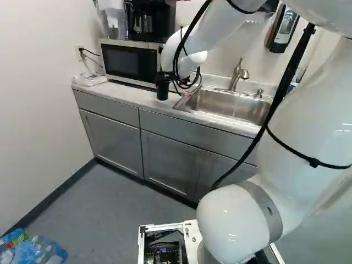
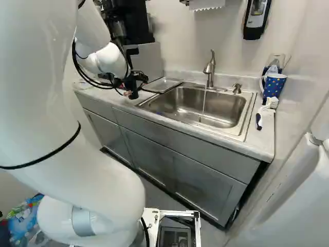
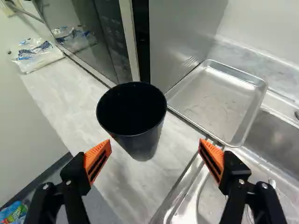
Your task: Rinse the cup and place it in the tray
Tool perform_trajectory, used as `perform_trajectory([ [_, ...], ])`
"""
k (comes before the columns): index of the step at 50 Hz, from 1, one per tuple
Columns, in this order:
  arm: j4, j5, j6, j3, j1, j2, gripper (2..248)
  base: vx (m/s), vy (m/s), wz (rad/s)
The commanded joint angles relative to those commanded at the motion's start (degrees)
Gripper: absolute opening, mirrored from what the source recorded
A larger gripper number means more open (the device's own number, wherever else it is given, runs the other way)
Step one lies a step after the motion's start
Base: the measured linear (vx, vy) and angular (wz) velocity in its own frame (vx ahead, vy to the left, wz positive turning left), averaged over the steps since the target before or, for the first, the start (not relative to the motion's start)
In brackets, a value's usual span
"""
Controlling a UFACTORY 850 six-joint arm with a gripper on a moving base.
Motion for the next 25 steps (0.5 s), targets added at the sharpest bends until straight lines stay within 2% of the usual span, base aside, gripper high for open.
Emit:
perform_trajectory([
  [25,-1.2,3.0,0.0,0.3,0.0,-2.0,247,0.000,0.000,0.000],
])
